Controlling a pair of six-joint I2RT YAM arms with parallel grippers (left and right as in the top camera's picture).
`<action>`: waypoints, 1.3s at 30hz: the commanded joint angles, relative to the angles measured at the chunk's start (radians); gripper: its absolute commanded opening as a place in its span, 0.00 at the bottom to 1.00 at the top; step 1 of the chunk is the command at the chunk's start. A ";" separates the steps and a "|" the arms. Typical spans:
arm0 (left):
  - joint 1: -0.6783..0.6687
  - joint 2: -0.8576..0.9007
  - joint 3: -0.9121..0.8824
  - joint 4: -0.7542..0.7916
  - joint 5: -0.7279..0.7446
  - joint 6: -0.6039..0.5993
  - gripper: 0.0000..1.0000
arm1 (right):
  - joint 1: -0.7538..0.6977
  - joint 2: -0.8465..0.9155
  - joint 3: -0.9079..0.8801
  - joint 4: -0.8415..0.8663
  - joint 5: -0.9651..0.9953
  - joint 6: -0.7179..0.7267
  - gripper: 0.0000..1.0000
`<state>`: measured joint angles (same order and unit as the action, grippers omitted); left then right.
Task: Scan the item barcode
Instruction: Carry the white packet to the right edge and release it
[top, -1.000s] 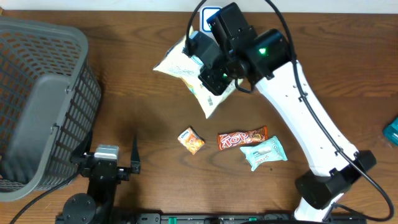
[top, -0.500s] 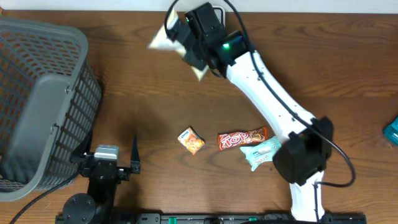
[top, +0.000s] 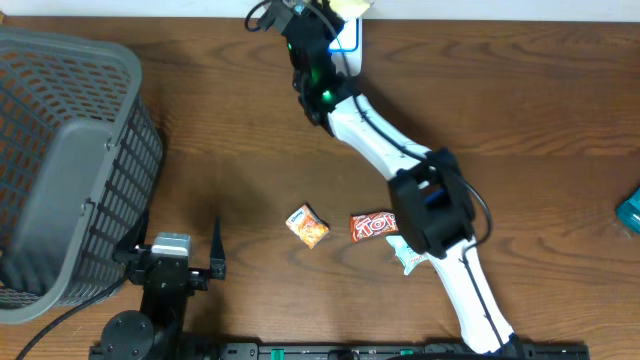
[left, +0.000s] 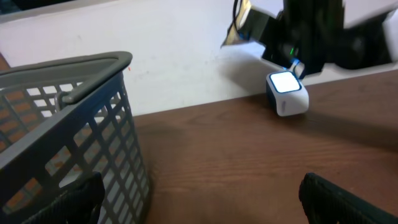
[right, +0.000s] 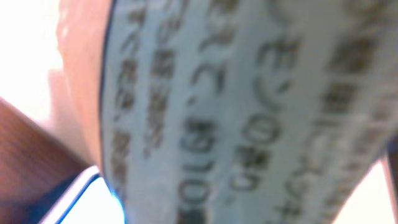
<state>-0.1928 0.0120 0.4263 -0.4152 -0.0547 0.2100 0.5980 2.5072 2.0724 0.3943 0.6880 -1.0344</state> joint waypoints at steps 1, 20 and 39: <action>-0.003 -0.001 0.002 0.004 0.002 -0.005 1.00 | -0.005 0.076 0.010 0.063 0.060 -0.310 0.01; -0.003 -0.001 0.002 0.004 0.002 -0.005 1.00 | 0.006 0.093 0.009 -0.162 0.066 -0.001 0.01; -0.003 -0.001 0.002 0.004 0.002 -0.005 1.00 | -0.476 -0.329 0.009 -1.020 0.131 0.538 0.01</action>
<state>-0.1928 0.0120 0.4263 -0.4149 -0.0547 0.2096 0.2199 2.1803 2.0796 -0.5812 0.8127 -0.6674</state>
